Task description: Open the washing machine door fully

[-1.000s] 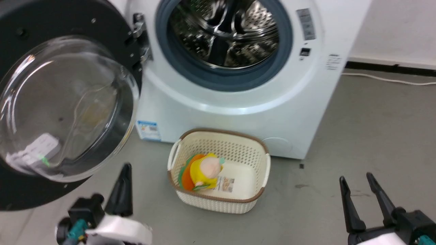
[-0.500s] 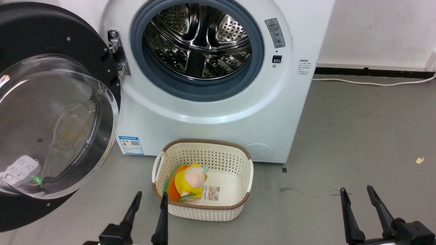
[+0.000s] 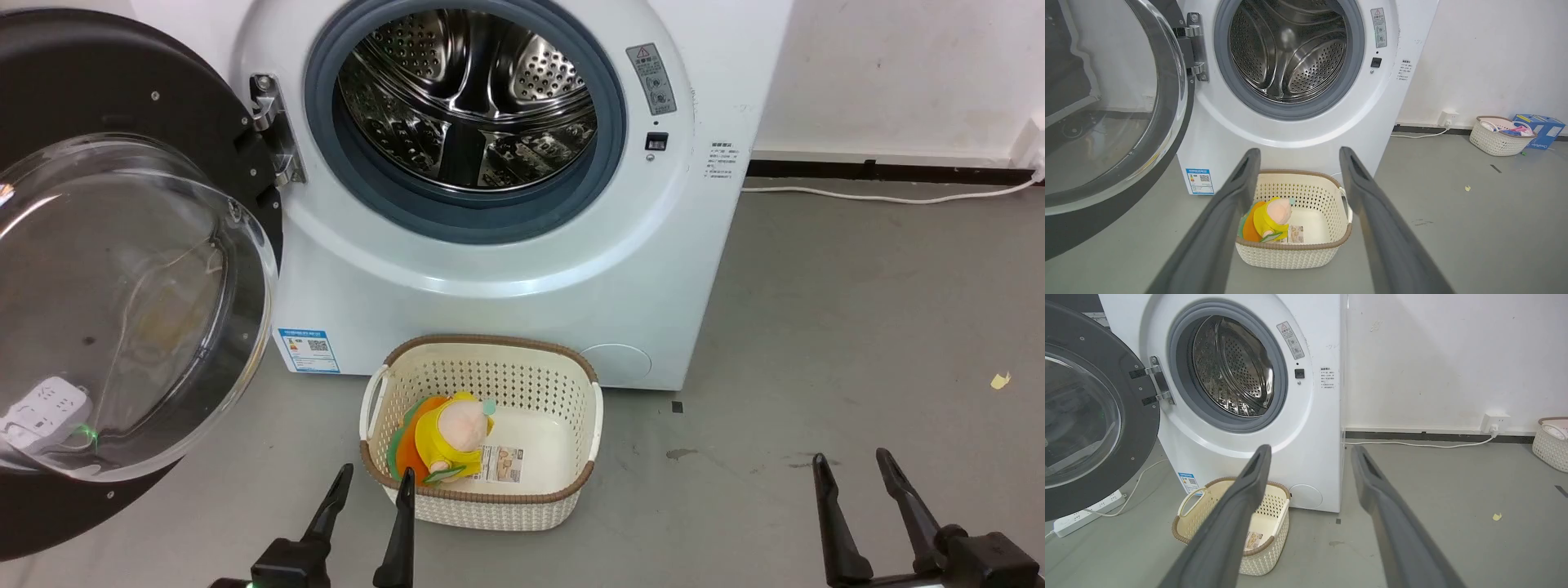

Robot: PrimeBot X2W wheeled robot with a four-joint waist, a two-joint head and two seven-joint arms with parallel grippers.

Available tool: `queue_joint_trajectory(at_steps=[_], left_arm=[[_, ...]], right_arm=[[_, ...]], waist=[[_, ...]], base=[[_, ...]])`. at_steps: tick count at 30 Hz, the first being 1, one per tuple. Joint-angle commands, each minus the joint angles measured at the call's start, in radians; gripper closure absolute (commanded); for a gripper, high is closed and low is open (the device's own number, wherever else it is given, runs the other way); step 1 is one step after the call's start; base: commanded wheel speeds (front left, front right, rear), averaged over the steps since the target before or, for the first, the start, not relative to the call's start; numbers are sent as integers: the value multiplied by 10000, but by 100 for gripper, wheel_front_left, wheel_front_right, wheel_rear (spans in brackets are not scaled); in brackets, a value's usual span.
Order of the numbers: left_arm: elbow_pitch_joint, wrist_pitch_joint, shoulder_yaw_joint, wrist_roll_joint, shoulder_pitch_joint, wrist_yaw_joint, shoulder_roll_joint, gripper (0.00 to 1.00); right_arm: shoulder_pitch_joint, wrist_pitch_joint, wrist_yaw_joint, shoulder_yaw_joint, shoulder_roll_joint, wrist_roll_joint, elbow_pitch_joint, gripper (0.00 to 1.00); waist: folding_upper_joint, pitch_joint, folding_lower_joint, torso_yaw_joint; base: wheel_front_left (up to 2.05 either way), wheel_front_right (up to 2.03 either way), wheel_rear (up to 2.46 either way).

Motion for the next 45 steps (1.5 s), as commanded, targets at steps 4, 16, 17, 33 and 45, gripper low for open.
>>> queue_joint_trajectory(at_steps=[4,16,17,33,45], left_arm=[[62,-44,15,89,-163,29,4,0],[48,22,-16,90,-56,9,-13,100],[48,22,-16,90,-56,9,-13,100],[-137,363,163,268,-155,54,-14,100],[-269,608,285,397,-225,87,-13,100]], right_arm=[[109,-45,8,14,48,48,45,0],[-13,10,-2,47,-2,8,56,100],[-13,10,-2,47,-2,8,56,100],[-175,354,-1,84,5,-169,-12,100],[-292,600,0,109,10,-296,-60,100]], waist=[[0,6,0,-2],[0,3,0,85],[0,3,0,85],[0,45,0,23],[0,76,0,-22]], base=[[0,0,0],[0,0,0],[0,0,0],[0,0,0],[0,0,0]])
